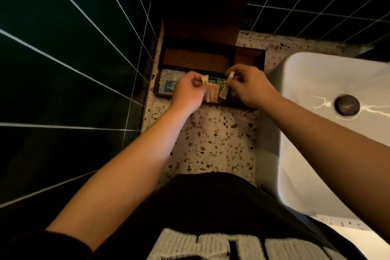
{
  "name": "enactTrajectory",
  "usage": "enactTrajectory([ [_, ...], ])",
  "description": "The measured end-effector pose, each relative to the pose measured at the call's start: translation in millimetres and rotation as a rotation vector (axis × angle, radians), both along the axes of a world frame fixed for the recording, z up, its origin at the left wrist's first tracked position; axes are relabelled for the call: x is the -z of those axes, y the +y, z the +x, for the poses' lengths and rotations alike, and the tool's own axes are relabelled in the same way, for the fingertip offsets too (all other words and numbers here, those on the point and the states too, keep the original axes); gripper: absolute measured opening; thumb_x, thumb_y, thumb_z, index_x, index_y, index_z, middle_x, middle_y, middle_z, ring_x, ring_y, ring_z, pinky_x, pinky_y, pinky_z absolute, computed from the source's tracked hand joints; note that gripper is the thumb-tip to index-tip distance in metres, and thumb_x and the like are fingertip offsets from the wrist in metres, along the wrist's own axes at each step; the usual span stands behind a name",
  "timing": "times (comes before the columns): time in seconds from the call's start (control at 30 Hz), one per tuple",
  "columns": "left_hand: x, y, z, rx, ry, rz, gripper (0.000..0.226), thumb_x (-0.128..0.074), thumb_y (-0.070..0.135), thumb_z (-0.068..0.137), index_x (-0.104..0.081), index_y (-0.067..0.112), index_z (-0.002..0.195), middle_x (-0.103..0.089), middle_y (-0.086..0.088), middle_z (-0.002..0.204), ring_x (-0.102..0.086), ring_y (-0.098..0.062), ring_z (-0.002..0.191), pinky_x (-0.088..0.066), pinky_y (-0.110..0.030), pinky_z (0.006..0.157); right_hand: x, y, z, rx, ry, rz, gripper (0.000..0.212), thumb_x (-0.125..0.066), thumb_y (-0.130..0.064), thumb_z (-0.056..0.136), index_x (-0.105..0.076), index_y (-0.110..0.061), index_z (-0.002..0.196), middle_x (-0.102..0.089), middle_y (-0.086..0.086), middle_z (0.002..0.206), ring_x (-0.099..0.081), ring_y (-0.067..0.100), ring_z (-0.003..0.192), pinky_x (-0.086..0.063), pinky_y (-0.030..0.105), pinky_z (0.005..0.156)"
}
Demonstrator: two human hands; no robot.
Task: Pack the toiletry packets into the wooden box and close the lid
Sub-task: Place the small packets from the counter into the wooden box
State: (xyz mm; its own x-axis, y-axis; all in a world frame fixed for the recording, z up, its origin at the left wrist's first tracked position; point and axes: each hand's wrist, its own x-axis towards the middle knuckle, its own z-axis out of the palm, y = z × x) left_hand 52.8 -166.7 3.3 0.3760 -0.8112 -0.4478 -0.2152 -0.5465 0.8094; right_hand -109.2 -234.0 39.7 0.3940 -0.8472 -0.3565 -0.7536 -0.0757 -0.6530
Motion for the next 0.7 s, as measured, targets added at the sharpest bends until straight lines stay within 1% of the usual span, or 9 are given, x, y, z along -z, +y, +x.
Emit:
enactTrajectory([
  [0.07,6,-9,-1,0.016,-0.016,-0.009,0.005,-0.066,0.017,0.096,-0.064,0.021,0.097,-0.061,0.008,0.085,-0.058,-0.01,0.08,-0.044,-0.023,0.067,0,-8,3,-0.033,0.057,-0.031,0.024,-0.056,-0.023,0.098,-0.066,-0.021,0.12,-0.07,0.007,0.105,-0.068,0.021,0.089,-0.049,0.026,0.07],
  [0.17,14,-20,-5,0.034,-0.044,-0.006,0.004,-0.065,0.019,0.096,-0.064,0.022,0.097,-0.059,0.011,0.085,-0.057,-0.007,0.079,-0.045,-0.022,0.067,1,-19,8,-0.098,0.186,-0.039,0.027,-0.052,-0.022,0.1,-0.069,-0.017,0.119,-0.069,0.012,0.115,-0.066,0.026,0.1,-0.047,0.028,0.078],
  [0.23,18,-26,-9,0.062,-0.063,0.017,0.004,-0.065,0.018,0.096,-0.065,0.022,0.095,-0.061,0.011,0.085,-0.06,-0.011,0.082,-0.05,-0.027,0.071,2,-26,11,-0.137,0.273,-0.021,0.028,-0.052,-0.02,0.099,-0.07,-0.014,0.12,-0.067,0.014,0.121,-0.064,0.03,0.107,-0.046,0.028,0.08],
  [0.3,24,-31,-13,0.078,-0.061,0.043,0.004,-0.067,0.019,0.095,-0.067,0.023,0.096,-0.067,0.005,0.09,-0.066,-0.019,0.089,-0.058,-0.037,0.081,3,-33,16,-0.177,0.356,0.009,0.028,-0.054,-0.018,0.096,-0.069,-0.012,0.119,-0.067,0.014,0.12,-0.064,0.031,0.104,-0.048,0.03,0.077],
  [0.37,29,-34,-16,0.089,-0.057,0.07,0.007,-0.067,0.017,0.095,-0.068,0.021,0.1,-0.068,0.001,0.094,-0.066,-0.021,0.091,-0.058,-0.041,0.083,6,-39,22,-0.214,0.432,0.038,0.027,-0.057,-0.018,0.095,-0.069,-0.011,0.118,-0.067,0.014,0.116,-0.065,0.031,0.097,-0.051,0.032,0.073],
  [0.43,32,-36,-20,0.105,-0.081,0.099,0.013,-0.067,0.017,0.096,-0.068,0.017,0.108,-0.066,0.001,0.095,-0.063,-0.019,0.091,-0.053,-0.034,0.078,8,-41,29,-0.252,0.502,0.053,0.026,-0.059,-0.018,0.094,-0.066,-0.01,0.118,-0.065,0.014,0.113,-0.061,0.027,0.087,-0.049,0.033,0.068],
  [0.53,38,-36,-24,0.102,-0.112,0.102,0.014,-0.064,0.015,0.096,-0.067,0.015,0.11,-0.066,-0.001,0.093,-0.064,-0.022,0.092,-0.045,-0.029,0.071,14,-39,36,-0.26,0.58,0.07,0.028,-0.061,-0.012,0.092,-0.06,-0.007,0.12,-0.057,0.015,0.115,-0.055,0.028,0.08,-0.044,0.033,0.06],
  [0.57,39,-36,-24,0.097,-0.117,0.097,0.014,-0.063,0.014,0.097,-0.066,0.014,0.11,-0.066,-0.001,0.092,-0.064,-0.022,0.091,-0.045,-0.029,0.07,15,-38,38,-0.251,0.587,0.071,0.027,-0.061,-0.011,0.092,-0.058,-0.006,0.119,-0.055,0.015,0.114,-0.056,0.029,0.081,-0.044,0.034,0.06],
  [0.7,43,-36,-24,0.124,-0.201,0.072,0.016,-0.057,0.012,0.098,-0.066,0.014,0.112,-0.069,-0.005,0.098,-0.064,-0.021,0.089,-0.046,-0.029,0.065,22,-34,40,-0.213,0.581,0.011,0.026,-0.063,-0.008,0.091,-0.059,-0.005,0.117,-0.056,0.017,0.117,-0.061,0.034,0.093,-0.048,0.036,0.069],
])
